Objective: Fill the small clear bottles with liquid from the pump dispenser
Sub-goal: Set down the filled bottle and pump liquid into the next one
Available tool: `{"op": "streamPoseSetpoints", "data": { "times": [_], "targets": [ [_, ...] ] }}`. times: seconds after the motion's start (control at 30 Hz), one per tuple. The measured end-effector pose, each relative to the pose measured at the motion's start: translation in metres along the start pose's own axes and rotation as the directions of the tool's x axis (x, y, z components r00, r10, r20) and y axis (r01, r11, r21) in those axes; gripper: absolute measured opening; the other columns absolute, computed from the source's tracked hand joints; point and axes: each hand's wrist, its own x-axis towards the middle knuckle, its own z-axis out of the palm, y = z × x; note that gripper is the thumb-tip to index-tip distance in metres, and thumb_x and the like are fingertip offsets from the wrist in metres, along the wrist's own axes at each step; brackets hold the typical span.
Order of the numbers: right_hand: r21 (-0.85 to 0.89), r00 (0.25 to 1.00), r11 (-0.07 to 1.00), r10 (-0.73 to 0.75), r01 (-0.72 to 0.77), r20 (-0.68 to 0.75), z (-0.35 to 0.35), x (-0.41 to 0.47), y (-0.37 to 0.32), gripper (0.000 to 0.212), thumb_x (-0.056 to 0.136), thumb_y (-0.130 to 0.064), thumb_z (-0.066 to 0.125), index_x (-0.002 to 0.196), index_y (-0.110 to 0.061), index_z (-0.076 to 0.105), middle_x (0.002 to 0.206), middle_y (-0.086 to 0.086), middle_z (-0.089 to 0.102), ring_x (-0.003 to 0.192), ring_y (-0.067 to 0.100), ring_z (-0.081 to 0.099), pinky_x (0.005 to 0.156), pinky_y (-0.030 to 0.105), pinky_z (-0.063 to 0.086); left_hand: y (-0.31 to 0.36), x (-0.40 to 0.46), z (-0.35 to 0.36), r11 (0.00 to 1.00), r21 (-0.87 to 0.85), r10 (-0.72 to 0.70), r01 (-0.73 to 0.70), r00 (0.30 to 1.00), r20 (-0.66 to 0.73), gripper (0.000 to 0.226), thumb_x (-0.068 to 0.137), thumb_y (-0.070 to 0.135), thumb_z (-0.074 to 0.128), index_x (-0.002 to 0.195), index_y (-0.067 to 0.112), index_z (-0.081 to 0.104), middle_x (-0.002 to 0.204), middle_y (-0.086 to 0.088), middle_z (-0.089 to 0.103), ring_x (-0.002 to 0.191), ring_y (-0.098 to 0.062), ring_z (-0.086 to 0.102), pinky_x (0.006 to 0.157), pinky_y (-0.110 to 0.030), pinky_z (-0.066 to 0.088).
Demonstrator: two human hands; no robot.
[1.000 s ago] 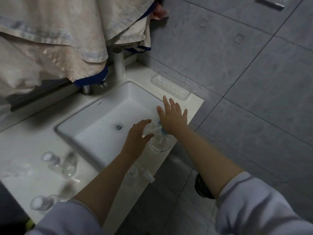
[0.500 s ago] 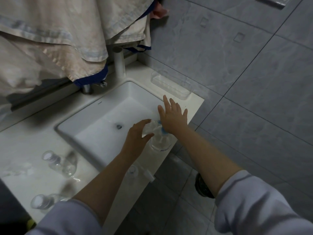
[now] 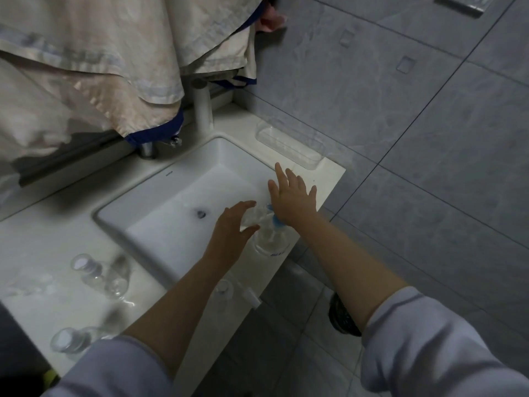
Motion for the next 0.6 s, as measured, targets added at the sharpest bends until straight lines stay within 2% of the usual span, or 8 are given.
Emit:
{"op": "streamPoseSetpoints", "data": {
  "times": [0.07, 0.2, 0.33, 0.4, 0.5, 0.53, 0.6],
  "targets": [
    [-0.018, 1.0, 1.0, -0.004, 0.004, 0.002, 0.0006, 0.0003, 0.0, 0.058, 0.099, -0.052, 0.009, 0.15, -0.033, -0.011, 0.16, -0.001, 0.0, 0.147, 0.027, 0.003, 0.113, 0.056, -0.005, -0.0042, 0.0022, 0.0002, 0.999, 0.032, 0.017, -0.018, 0.999, 0.039, 0.122, 0.055, 0.088, 0.016, 0.125, -0.007, 0.048, 0.128, -0.02, 0.054, 0.12, -0.031, 0.052, 0.107, -0.042, 0.036],
    [-0.046, 0.999, 0.998, -0.04, 0.039, -0.019, -0.0049, 0.0019, 0.0005, 0.059, 0.097, -0.055, 0.007, 0.149, -0.034, -0.011, 0.161, -0.001, 0.0, 0.147, 0.027, 0.004, 0.113, 0.056, -0.004, -0.0005, 0.0022, -0.0013, 1.0, -0.005, 0.005, -0.005, 0.998, 0.064, 0.108, 0.051, 0.063, 0.024, 0.127, -0.012, 0.04, 0.136, -0.025, 0.043, 0.127, -0.034, 0.045, 0.113, -0.033, 0.025],
    [-0.019, 0.999, 0.999, -0.027, 0.026, -0.022, -0.0056, 0.0003, 0.0001, 0.058, 0.098, -0.054, 0.007, 0.15, -0.034, -0.01, 0.16, -0.001, 0.001, 0.147, 0.027, 0.005, 0.114, 0.056, -0.003, 0.0019, 0.0008, -0.0025, 0.997, 0.073, 0.025, -0.028, 0.998, 0.049, 0.099, 0.058, 0.063, 0.025, 0.128, -0.004, 0.046, 0.134, -0.017, 0.05, 0.125, -0.027, 0.049, 0.111, -0.036, 0.032],
    [-0.004, 1.0, 1.0, -0.012, 0.012, -0.007, -0.003, -0.0012, -0.0011, 0.057, 0.099, -0.052, 0.01, 0.15, -0.034, -0.01, 0.16, -0.001, 0.002, 0.147, 0.027, 0.005, 0.114, 0.056, -0.003, 0.0005, 0.0005, -0.0018, 0.998, 0.053, 0.023, -0.024, 1.0, 0.015, 0.087, 0.068, 0.059, 0.035, 0.126, -0.004, 0.05, 0.129, -0.018, 0.055, 0.12, -0.029, 0.053, 0.108, -0.041, 0.036],
    [-0.017, 1.0, 1.0, -0.009, 0.009, 0.015, 0.0007, -0.0029, -0.0011, 0.059, 0.099, -0.05, 0.016, 0.15, -0.033, -0.01, 0.16, 0.0, 0.001, 0.147, 0.027, 0.005, 0.113, 0.057, -0.003, -0.0046, 0.0002, 0.0016, 0.999, 0.038, 0.018, -0.016, 0.999, -0.04, 0.056, 0.083, 0.034, 0.056, 0.125, -0.002, 0.051, 0.127, -0.017, 0.057, 0.118, -0.03, 0.055, 0.107, -0.045, 0.037],
    [-0.026, 1.0, 1.0, -0.012, 0.013, 0.017, 0.0004, -0.0026, -0.0006, 0.061, 0.099, -0.05, 0.017, 0.15, -0.032, -0.011, 0.16, 0.0, 0.0, 0.147, 0.027, 0.004, 0.113, 0.057, -0.003, -0.0042, -0.0006, 0.0016, 0.999, 0.035, 0.019, -0.017, 0.999, -0.039, 0.055, 0.083, 0.033, 0.057, 0.125, -0.002, 0.051, 0.127, -0.017, 0.057, 0.118, -0.03, 0.055, 0.107, -0.045, 0.037],
    [-0.043, 1.0, 0.999, -0.023, 0.024, 0.015, -0.0022, -0.0004, 0.0007, 0.062, 0.099, -0.052, 0.016, 0.149, -0.033, -0.013, 0.16, 0.0, -0.001, 0.147, 0.027, 0.004, 0.113, 0.056, -0.002, -0.0001, -0.0012, 0.0005, 0.999, 0.042, 0.001, 0.0, 1.0, -0.019, 0.073, 0.077, 0.051, 0.045, 0.124, -0.005, 0.051, 0.126, -0.019, 0.057, 0.117, -0.031, 0.056, 0.107, -0.044, 0.037]
  ]
}}
